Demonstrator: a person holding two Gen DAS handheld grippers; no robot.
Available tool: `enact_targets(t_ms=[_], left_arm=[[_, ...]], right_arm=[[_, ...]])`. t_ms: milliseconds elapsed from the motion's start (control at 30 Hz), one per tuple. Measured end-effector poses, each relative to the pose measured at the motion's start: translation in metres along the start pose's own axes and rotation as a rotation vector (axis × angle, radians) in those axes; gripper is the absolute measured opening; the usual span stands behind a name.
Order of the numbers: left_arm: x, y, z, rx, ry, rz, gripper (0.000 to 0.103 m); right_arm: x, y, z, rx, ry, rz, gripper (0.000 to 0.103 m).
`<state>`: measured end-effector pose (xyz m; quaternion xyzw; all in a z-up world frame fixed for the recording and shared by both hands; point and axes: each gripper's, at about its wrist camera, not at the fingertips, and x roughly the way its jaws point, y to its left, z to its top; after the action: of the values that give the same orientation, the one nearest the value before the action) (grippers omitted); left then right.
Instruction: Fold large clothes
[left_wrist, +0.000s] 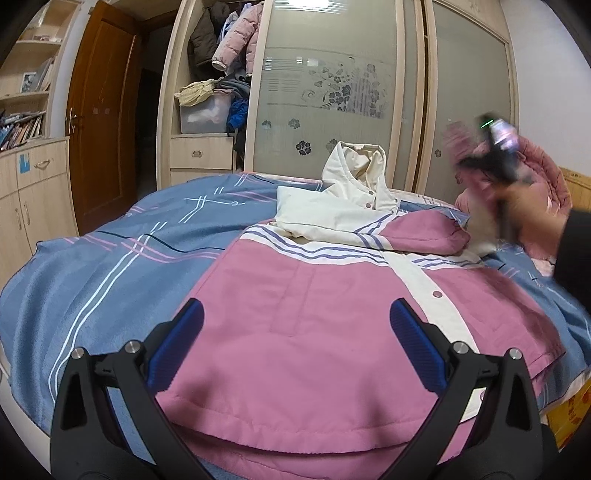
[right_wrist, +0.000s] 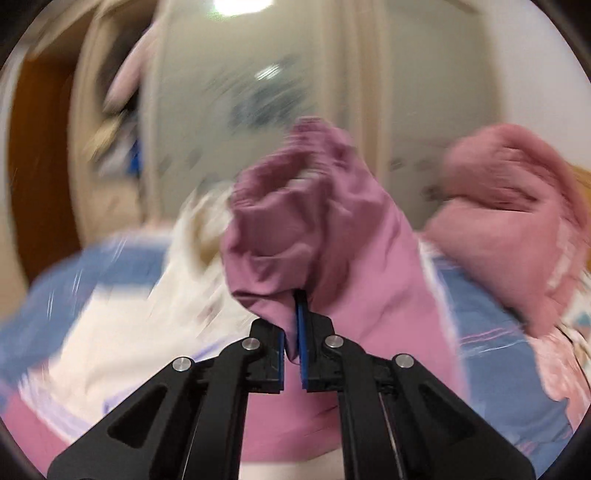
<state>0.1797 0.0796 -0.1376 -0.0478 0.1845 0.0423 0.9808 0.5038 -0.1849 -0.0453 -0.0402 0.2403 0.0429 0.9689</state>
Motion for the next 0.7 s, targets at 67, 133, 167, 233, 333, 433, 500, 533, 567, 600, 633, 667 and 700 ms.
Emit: enact_targets(t_ms=[67, 133, 167, 233, 333, 433, 500, 533, 567, 600, 633, 667, 700], left_arm=[[-0.002, 0.004, 0.000, -0.020, -0.001, -0.005, 0.101], [-0.004, 0.006, 0.001, -0.035, -0.005, -0.008, 0.101], [-0.005, 0.006, 0.001, -0.037, -0.005, -0.010, 0.101], [-0.008, 0.006, 0.001, -0.037, -0.008, -0.010, 0.101], [-0.012, 0.003, 0.002, -0.021, -0.019, -0.005, 0.101], [-0.014, 0.003, 0.002, -0.014, -0.025, 0.004, 0.101], [-0.014, 0.005, 0.003, -0.018, -0.024, 0.010, 0.101], [-0.015, 0.007, 0.003, -0.024, -0.025, 0.015, 0.101], [-0.016, 0.008, 0.003, -0.026, -0.027, 0.018, 0.101], [-0.016, 0.008, 0.003, -0.027, -0.028, 0.022, 0.101], [-0.017, 0.008, 0.003, -0.026, -0.031, 0.028, 0.101], [-0.018, 0.007, 0.004, -0.024, -0.033, 0.031, 0.101], [-0.018, 0.006, 0.004, -0.023, -0.036, 0.034, 0.101]], right_arm=[[0.030, 0.047, -0.033, -0.065, 0.107, 0.038, 0.007], [0.057, 0.082, -0.062, -0.112, 0.255, 0.051, 0.012], [0.066, 0.090, -0.073, -0.131, 0.296, 0.038, 0.017], [0.073, 0.097, -0.082, -0.152, 0.309, 0.024, 0.041], [0.049, 0.093, -0.076, -0.106, 0.265, 0.096, 0.089], [-0.008, 0.079, -0.069, -0.003, 0.175, 0.198, 0.099], [-0.057, 0.062, -0.072, 0.077, 0.120, 0.274, 0.100], [-0.078, 0.059, -0.075, 0.099, 0.090, 0.284, 0.101], [-0.113, 0.052, -0.083, 0.119, 0.043, 0.281, 0.102], [-0.148, 0.045, -0.094, 0.127, -0.010, 0.267, 0.102], [-0.170, 0.041, -0.102, 0.129, -0.046, 0.250, 0.102], [-0.206, 0.030, -0.120, 0.134, -0.101, 0.204, 0.102], [-0.223, 0.027, -0.129, 0.136, -0.122, 0.178, 0.102]])
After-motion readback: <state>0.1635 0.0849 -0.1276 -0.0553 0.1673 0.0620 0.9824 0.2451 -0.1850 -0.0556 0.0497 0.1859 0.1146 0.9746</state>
